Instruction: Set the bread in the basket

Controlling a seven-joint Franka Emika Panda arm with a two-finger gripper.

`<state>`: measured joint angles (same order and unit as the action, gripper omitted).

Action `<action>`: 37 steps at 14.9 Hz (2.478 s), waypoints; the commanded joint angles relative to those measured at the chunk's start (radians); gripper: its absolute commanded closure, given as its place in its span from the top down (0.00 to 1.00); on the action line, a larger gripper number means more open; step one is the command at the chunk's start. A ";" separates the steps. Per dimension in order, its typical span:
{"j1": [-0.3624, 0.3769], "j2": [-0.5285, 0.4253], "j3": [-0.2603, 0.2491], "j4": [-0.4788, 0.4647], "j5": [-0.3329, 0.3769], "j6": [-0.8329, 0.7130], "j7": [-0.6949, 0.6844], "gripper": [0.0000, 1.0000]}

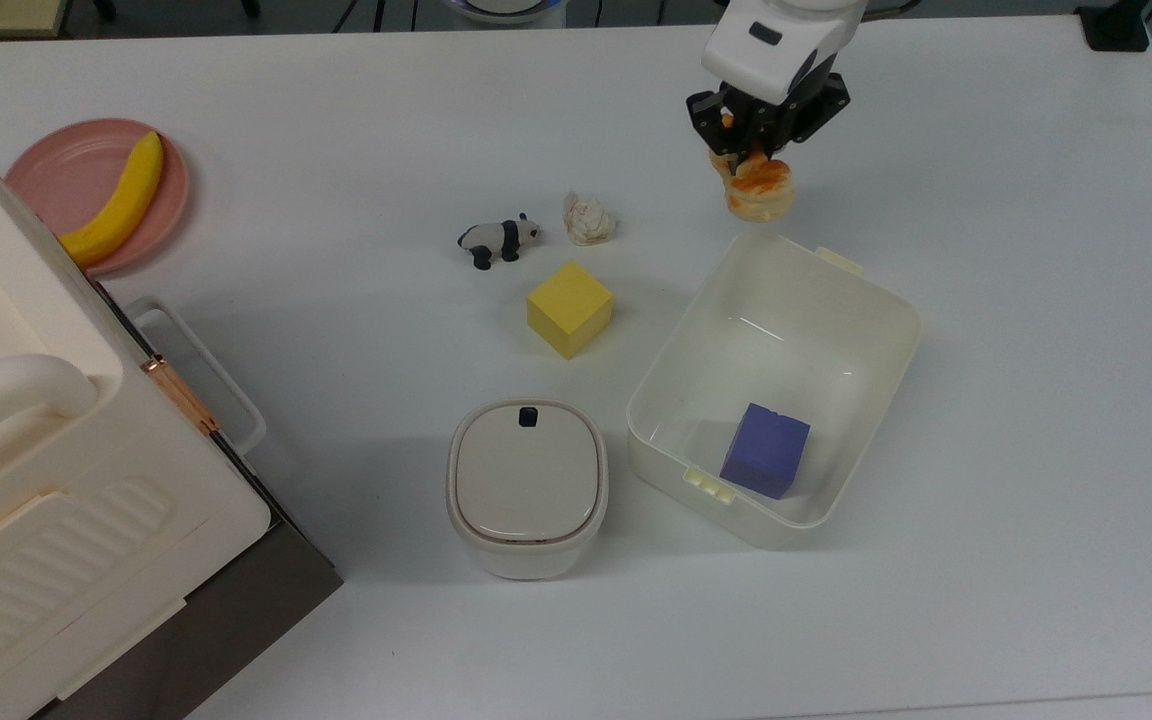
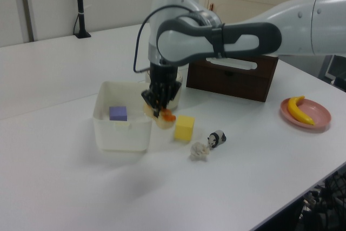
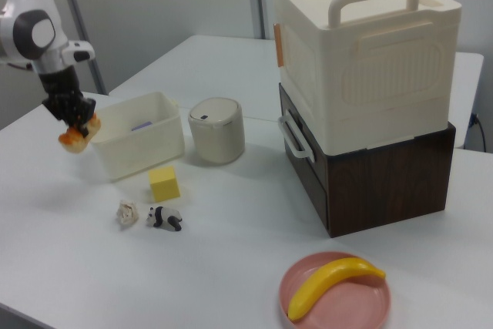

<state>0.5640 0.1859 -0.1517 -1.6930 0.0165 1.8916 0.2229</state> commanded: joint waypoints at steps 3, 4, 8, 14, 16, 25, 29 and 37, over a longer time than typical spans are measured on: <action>-0.059 0.188 -0.014 0.258 0.019 -0.005 0.111 0.25; -0.070 0.210 -0.014 0.280 0.020 0.016 0.139 0.25; -0.122 0.277 0.000 0.325 0.034 0.110 0.263 0.30; -0.119 0.294 0.001 0.323 0.036 0.165 0.317 1.00; -0.116 0.294 0.001 0.323 0.037 0.165 0.320 1.00; -0.127 0.112 0.003 0.228 0.039 0.005 0.175 1.00; -0.186 -0.022 0.003 0.223 0.031 -0.244 0.037 1.00; -0.406 -0.115 0.001 0.210 0.022 -0.399 -0.331 1.00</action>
<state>0.2201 0.1056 -0.1569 -1.4369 0.0353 1.4991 -0.0085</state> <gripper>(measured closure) 0.000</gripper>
